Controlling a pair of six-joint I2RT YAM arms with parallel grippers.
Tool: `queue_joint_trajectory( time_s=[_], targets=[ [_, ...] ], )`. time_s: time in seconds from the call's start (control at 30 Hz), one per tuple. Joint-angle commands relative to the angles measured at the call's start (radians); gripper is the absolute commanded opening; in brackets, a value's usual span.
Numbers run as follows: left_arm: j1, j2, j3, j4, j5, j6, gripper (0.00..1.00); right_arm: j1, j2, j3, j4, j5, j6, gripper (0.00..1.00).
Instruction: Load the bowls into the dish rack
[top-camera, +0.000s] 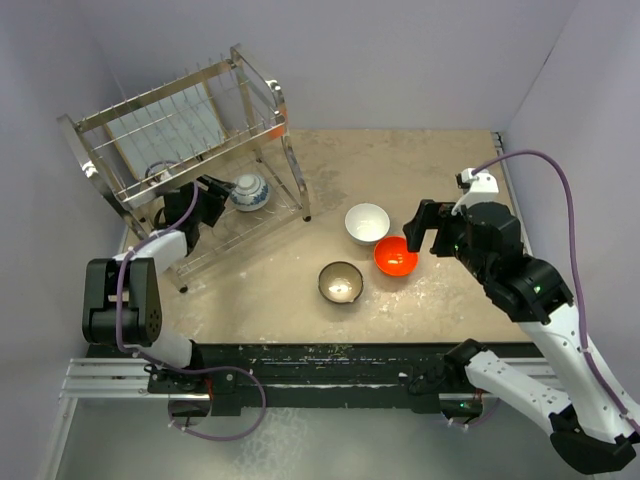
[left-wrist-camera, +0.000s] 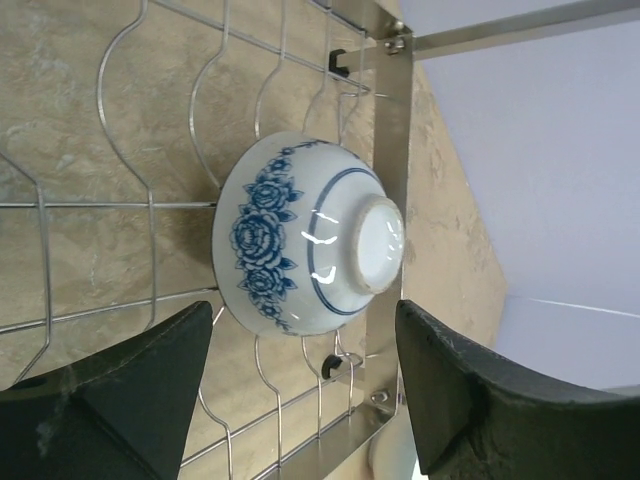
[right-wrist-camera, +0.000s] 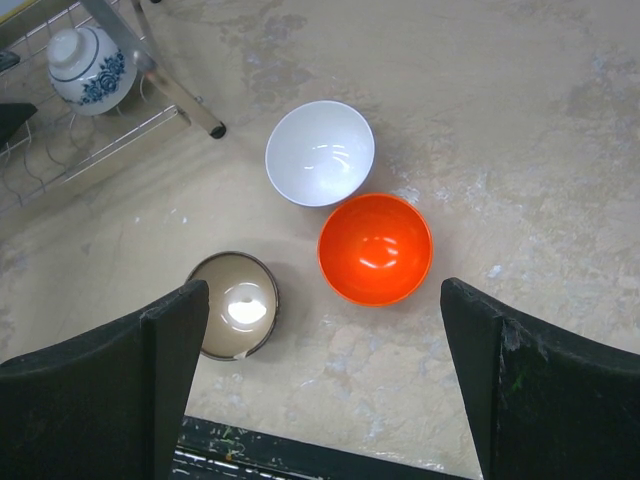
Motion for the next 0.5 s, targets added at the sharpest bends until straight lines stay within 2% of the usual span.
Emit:
queue_joint_trajectory(
  time_s=[0.0, 0.13, 0.23, 0.33, 0.47],
  targets=[
    [-0.004, -0.049, 0.006, 0.069, 0.045, 0.1, 0.76, -0.002, -0.015, -0.007, 0.037, -0.014, 0.007, 0.99],
    [-0.039, -0.046, 0.017, 0.084, 0.059, 0.159, 0.74, -0.003, -0.015, -0.016, 0.046, -0.015, 0.009, 0.99],
    [-0.069, -0.037, 0.018, 0.119, 0.076, 0.168, 0.65, -0.002, -0.012, -0.02, 0.049, -0.017, 0.008, 0.99],
    [-0.11, -0.036, 0.014, 0.177, 0.087, 0.17, 0.61, -0.003, -0.012, -0.018, 0.049, -0.012, 0.006, 0.99],
    [-0.171, -0.024, 0.027, 0.218, 0.087, 0.177, 0.61, -0.003, -0.009, -0.022, 0.053, -0.008, 0.004, 0.99]
  ],
)
